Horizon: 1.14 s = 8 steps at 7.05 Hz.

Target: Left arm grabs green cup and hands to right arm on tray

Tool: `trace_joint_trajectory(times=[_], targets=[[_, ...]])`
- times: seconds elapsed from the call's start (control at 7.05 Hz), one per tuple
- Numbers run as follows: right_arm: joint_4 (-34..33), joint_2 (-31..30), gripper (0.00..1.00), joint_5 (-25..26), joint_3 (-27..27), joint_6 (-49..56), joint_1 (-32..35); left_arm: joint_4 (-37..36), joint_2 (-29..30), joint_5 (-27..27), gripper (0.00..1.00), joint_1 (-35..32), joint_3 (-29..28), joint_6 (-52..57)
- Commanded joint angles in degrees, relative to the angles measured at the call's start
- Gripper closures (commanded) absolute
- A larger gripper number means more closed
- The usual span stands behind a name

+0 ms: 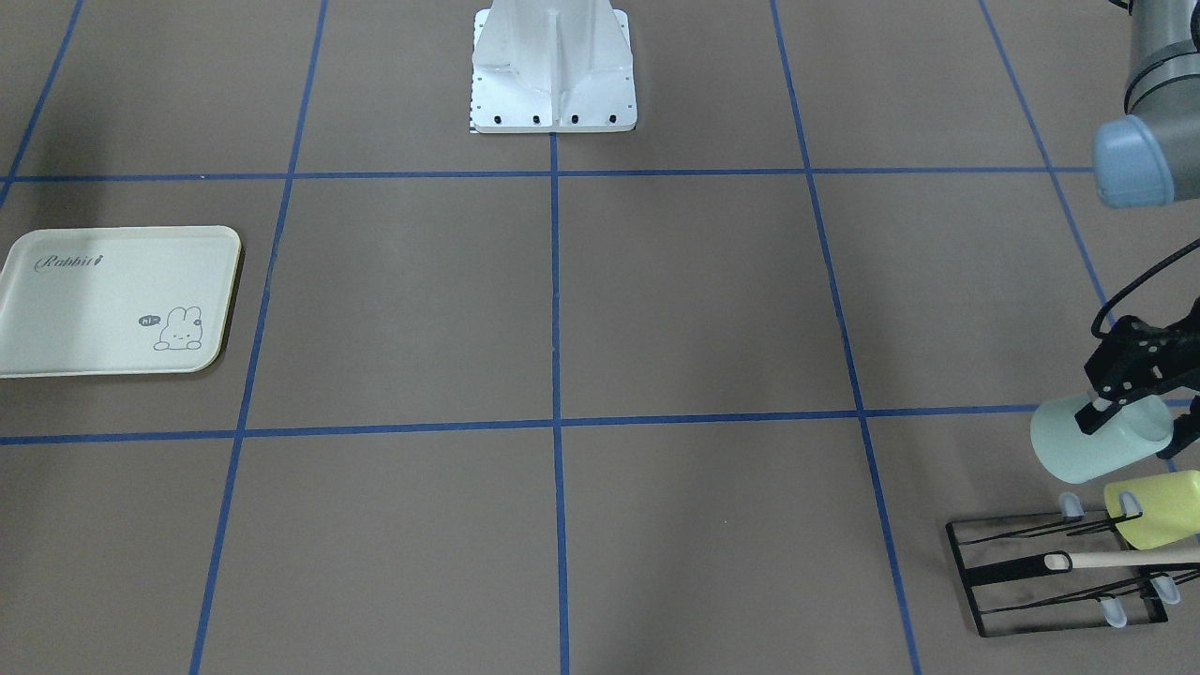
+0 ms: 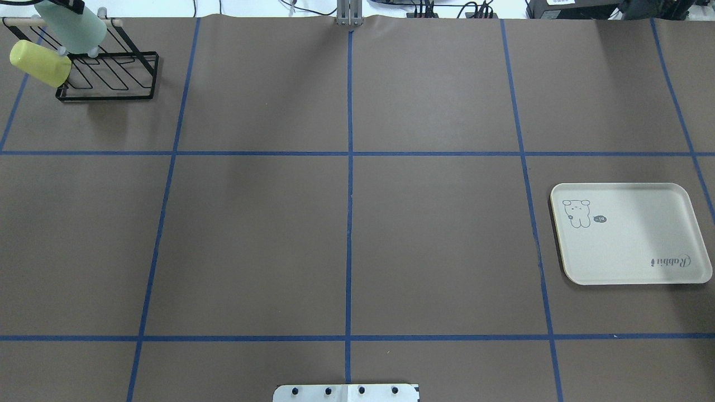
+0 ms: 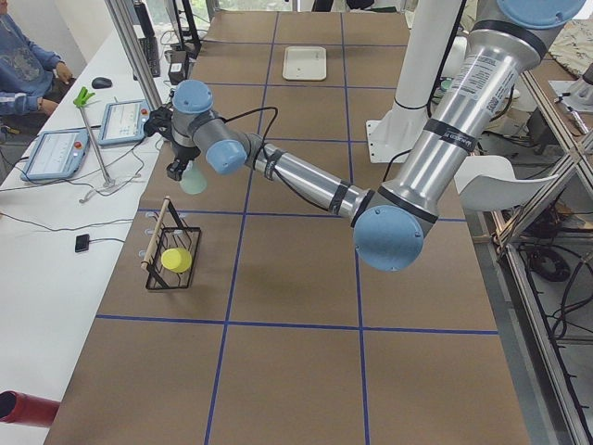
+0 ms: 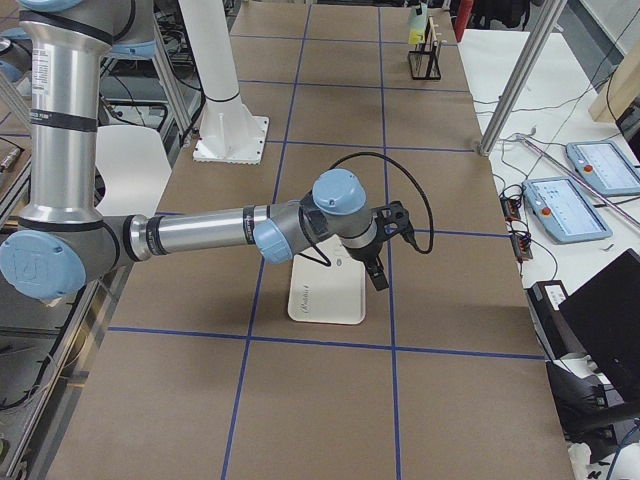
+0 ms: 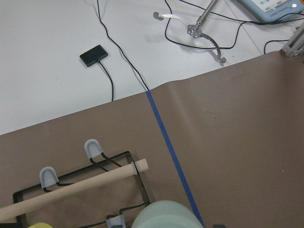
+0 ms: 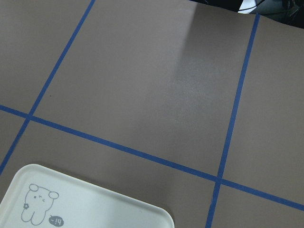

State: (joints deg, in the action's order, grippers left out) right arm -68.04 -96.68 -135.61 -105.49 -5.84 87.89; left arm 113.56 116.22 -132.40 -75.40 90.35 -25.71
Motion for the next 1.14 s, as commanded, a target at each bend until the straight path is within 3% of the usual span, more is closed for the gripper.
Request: trace_joint_trajectory(times=[0.0,0.28,0.57,0.99], targets=[[0.1,0.0,0.0,-1.4,-0.2,-1.2,0.0,-2.1,-1.9,-1.4,1.0,-0.1,6.4,-6.5],[0.1,0.1,0.0,-1.9,-0.5,-1.6,0.0,-2.2,-3.3,-5.2,1.0,0.2,10.1,-10.7],[1.7,2.1,0.0,-6.8,-0.7,-8.4,-0.2,-1.3,-3.5,-8.3,1.0,1.0,14.9,-21.8],[18.9,8.4,0.0,-7.4,-0.5,-39.5,-7.9,7.0,-2.8,-7.7,1.0,7.5,17.7,-41.3]])
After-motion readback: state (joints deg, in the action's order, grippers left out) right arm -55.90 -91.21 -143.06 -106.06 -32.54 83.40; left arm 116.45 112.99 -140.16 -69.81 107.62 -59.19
